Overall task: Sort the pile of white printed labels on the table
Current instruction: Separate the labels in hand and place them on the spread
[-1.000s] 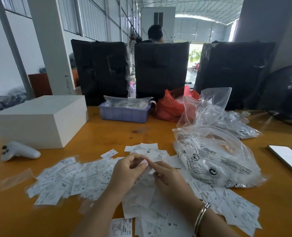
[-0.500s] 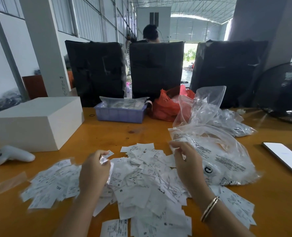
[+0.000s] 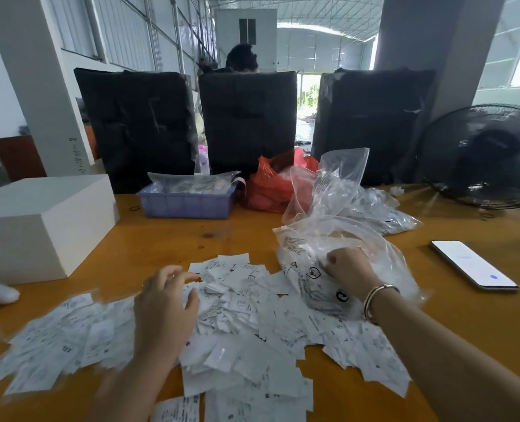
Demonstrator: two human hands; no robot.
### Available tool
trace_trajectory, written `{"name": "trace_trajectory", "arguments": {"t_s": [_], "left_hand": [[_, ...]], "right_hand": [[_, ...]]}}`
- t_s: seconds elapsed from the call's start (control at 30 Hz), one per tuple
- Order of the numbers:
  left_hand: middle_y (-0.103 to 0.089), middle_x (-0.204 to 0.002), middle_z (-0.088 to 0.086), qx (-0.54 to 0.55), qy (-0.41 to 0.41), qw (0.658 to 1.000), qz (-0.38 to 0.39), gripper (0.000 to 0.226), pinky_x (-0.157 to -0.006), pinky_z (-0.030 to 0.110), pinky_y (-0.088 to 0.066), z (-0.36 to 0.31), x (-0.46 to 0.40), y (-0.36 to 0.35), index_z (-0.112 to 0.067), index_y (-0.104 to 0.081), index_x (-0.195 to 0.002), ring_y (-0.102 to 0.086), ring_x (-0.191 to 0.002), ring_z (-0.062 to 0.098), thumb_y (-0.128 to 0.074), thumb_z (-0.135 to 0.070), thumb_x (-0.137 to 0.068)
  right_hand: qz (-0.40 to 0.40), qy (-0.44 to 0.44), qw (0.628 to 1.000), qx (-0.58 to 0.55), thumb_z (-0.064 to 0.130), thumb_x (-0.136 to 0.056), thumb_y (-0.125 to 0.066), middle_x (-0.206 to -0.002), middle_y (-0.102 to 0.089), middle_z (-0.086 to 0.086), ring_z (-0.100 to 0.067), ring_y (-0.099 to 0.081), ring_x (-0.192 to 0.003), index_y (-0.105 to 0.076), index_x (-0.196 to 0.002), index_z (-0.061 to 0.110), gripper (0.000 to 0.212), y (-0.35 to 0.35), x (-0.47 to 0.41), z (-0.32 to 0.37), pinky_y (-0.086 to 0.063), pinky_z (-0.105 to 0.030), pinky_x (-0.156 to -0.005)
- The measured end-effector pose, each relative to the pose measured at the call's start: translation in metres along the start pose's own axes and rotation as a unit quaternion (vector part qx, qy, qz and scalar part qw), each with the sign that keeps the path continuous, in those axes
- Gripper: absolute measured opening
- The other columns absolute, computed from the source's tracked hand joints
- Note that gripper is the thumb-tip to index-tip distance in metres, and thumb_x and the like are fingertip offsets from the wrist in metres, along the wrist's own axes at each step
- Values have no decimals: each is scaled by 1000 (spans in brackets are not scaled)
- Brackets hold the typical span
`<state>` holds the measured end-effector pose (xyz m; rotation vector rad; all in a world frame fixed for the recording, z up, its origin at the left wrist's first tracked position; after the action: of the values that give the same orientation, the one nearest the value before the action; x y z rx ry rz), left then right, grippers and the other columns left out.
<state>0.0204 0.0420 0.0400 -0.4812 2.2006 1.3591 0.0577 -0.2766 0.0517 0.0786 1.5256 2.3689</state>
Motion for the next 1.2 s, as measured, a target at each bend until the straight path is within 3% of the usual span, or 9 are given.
{"name": "trace_trajectory", "arguments": {"t_s": [0.1,0.23,0.47,0.63,0.77,0.83,1.03,1.1,1.2], "left_hand": [[-63,-114,10,3,0,1000,0,21,-78,45,-53,2,0,-1,-10,-71,-100,-58,-100,29,-73,-8,-79],[-63,-113,9,3,-4,1000,-1,20,-79,43,-53,4,-1,-2,-11,-71,-100,-58,-100,27,-72,-9,-80],[-65,-109,9,13,-19,1000,-10,19,-74,42,-54,5,0,-4,-11,-72,-97,-59,-96,27,-73,-8,-78],[-65,-110,7,39,-24,999,-15,18,-81,43,-53,2,1,-3,-12,-71,-97,-58,-100,26,-72,-8,-80],[-60,-114,-2,122,-53,991,10,14,-91,31,-41,-11,6,-4,-19,-69,-103,-51,-110,16,-63,-21,-90],[-57,-117,-12,202,-34,977,55,23,-95,24,-36,-16,8,-4,-31,-64,-106,-46,-113,4,-48,-43,-95],[-56,-113,-30,313,-14,936,159,52,-89,13,-39,-22,13,-2,-51,-53,-108,-50,-108,-13,-28,-83,-75],[-60,-105,-25,286,-7,945,161,39,-76,11,-44,-22,11,-4,-46,-58,-106,-52,-99,-14,-50,-72,-78],[-66,-90,-19,261,-4,957,122,19,-67,9,-48,-22,9,-5,-32,-68,-103,-57,-81,-11,-70,-25,-85]], "right_hand": [[3,0,1000,24,23,-88,-58,-59,-48,0,-21,-48,-63,-49,-57,14,33,-4,-1,2,-28,-22,-48],[-57,-8,998,-37,30,-87,-61,-73,-59,1,-20,-57,-73,-59,-71,18,20,-1,3,3,-42,-28,-64],[-109,-3,994,-18,24,-93,-48,-63,-56,-2,-24,-53,-68,-51,-55,14,39,3,5,-4,-35,-32,-69],[-217,108,959,-150,23,-96,-51,-79,-67,1,-17,-59,-74,-70,-81,16,26,25,20,18,-46,-32,-69],[-119,165,928,-313,19,-94,-54,-77,-70,-7,-29,-60,-63,-71,-88,16,17,22,41,61,-50,-39,-59],[-44,176,912,-367,19,-93,-55,-74,-69,2,-18,-59,-61,-67,-81,23,17,9,52,79,-50,-27,-57],[86,220,924,-300,28,-92,-58,-70,-65,12,-9,-48,-54,-65,-82,29,12,-37,79,113,-42,-21,-50],[76,230,920,-309,25,-92,-59,-67,-64,11,-11,-50,-55,-70,-83,20,14,-45,83,115,-41,-25,-52],[66,214,917,-330,23,-92,-58,-67,-67,7,-14,-53,-58,-71,-84,18,16,-49,84,115,-42,-27,-55]]}}
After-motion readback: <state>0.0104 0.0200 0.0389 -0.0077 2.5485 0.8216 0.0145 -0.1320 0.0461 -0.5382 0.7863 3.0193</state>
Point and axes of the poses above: each hand's wrist, its own x-axis away from the middle knuckle, its own y-axis out of the back of the hand, z = x × y, the point moved 3 cm from there along -x, towards the middle knuckle
